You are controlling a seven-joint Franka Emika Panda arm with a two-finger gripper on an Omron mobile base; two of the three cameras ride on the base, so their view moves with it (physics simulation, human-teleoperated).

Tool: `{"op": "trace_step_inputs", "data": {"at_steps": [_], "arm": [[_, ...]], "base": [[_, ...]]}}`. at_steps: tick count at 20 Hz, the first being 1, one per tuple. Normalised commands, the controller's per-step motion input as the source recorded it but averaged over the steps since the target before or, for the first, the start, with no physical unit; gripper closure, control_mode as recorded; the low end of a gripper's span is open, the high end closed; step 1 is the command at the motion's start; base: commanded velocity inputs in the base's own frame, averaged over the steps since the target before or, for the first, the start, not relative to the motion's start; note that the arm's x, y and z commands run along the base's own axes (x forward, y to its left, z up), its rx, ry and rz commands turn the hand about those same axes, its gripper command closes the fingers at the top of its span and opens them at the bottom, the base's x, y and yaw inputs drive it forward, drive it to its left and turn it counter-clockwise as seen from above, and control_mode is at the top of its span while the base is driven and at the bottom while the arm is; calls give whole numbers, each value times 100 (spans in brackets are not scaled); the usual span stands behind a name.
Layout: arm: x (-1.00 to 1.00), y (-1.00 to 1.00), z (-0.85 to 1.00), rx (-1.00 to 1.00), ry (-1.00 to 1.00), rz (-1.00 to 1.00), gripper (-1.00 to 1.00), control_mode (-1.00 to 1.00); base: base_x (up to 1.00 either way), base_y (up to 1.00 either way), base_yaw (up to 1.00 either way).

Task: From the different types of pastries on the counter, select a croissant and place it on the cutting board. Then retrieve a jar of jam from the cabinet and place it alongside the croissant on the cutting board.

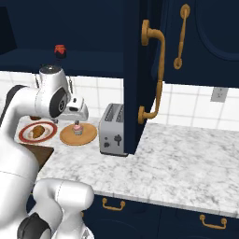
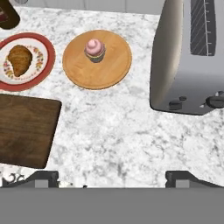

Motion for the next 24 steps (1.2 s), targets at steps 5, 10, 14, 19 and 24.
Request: {"op": "trace_step_inputs", "data": {"at_steps": [5,10,14,19,24], "arm": [[-5,52,62,0,-47,0,-100,-100],[7,42,54,1,-37,7,-100,-100],[0,10,-13,1,5,1,-100,-100],[28,27,92,13,-8,0,-100,-100],[5,21,41,5,-5,5,-100,-100]], "base": [[0,0,0],[0,0,0],[0,0,0],[0,0,0],[0,0,0]]}}
